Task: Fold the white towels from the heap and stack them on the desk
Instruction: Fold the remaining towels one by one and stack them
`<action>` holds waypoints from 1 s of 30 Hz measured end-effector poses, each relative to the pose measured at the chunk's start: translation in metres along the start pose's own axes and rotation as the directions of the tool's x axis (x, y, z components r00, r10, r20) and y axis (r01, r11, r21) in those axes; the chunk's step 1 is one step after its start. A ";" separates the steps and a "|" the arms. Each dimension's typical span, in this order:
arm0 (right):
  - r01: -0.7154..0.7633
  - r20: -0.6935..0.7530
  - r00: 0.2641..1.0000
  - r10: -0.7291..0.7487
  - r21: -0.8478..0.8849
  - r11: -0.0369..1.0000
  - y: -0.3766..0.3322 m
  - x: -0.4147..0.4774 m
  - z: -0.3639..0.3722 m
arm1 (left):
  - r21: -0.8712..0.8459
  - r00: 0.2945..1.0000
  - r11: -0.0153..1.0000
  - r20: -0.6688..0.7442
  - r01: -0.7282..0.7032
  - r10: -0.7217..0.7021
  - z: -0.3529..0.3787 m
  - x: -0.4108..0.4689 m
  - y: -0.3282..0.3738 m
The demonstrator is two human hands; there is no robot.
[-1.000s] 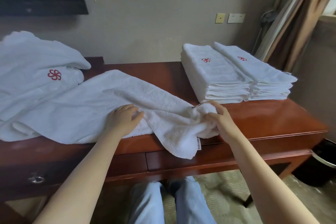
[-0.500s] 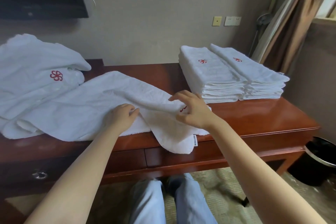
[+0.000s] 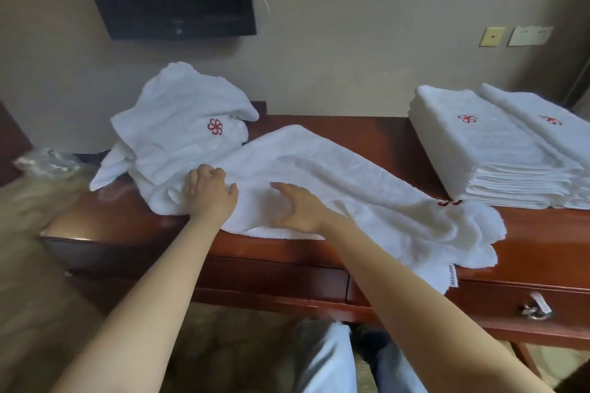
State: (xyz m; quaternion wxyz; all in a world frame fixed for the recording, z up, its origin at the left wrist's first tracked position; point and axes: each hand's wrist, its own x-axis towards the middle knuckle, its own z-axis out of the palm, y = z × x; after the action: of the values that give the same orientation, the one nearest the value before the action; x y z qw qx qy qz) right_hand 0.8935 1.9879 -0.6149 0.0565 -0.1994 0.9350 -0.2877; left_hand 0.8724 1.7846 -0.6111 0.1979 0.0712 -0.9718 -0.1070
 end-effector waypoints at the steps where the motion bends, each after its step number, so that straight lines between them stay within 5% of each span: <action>1: -0.016 -0.002 1.000 0.016 -0.075 0.997 0.001 0.005 0.008 | 0.025 0.999 0.999 -0.009 0.039 -0.039 -0.002 -0.001 -0.006; 3: -0.023 -0.095 0.995 0.005 -0.182 0.983 0.008 0.008 0.019 | 0.054 0.995 0.995 -0.043 0.089 -0.087 -0.004 -0.005 -0.015; 6: 0.012 -0.233 0.972 -0.033 -0.090 0.996 0.026 0.004 0.015 | 0.034 0.994 0.995 -0.063 0.093 -0.091 -0.003 -0.013 -0.020; 10: -0.080 -0.241 0.966 0.090 0.052 0.995 0.055 -0.020 -0.008 | -0.190 1.000 0.982 0.022 -0.014 0.019 0.009 -0.028 -0.010; 16: -0.209 -0.288 0.927 0.241 0.138 0.968 0.095 -0.065 -0.042 | -0.322 0.996 0.945 -0.078 -0.059 0.035 0.032 -0.046 0.036; 19: -0.208 -0.278 0.929 0.242 0.147 0.967 0.099 -0.082 -0.049 | -0.467 0.996 0.883 0.094 0.045 -0.001 0.039 -0.041 0.053; 23: -0.204 -0.283 0.931 0.229 0.114 0.972 0.091 -0.088 -0.052 | -0.440 0.946 0.887 0.323 0.139 0.012 0.043 -0.025 0.069; 30: -0.061 -0.331 0.932 0.148 0.260 0.964 0.063 -0.070 -0.051 | -0.750 0.994 0.658 0.109 0.061 0.033 0.004 -0.009 0.095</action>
State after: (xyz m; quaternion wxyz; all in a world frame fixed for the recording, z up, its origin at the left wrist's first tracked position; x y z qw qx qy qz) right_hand 0.9248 2.0901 -0.6089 -0.0697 -0.0866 0.8969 -0.4280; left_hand 0.8699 1.8792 -0.5955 0.1536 -0.0156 -0.8496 -0.5044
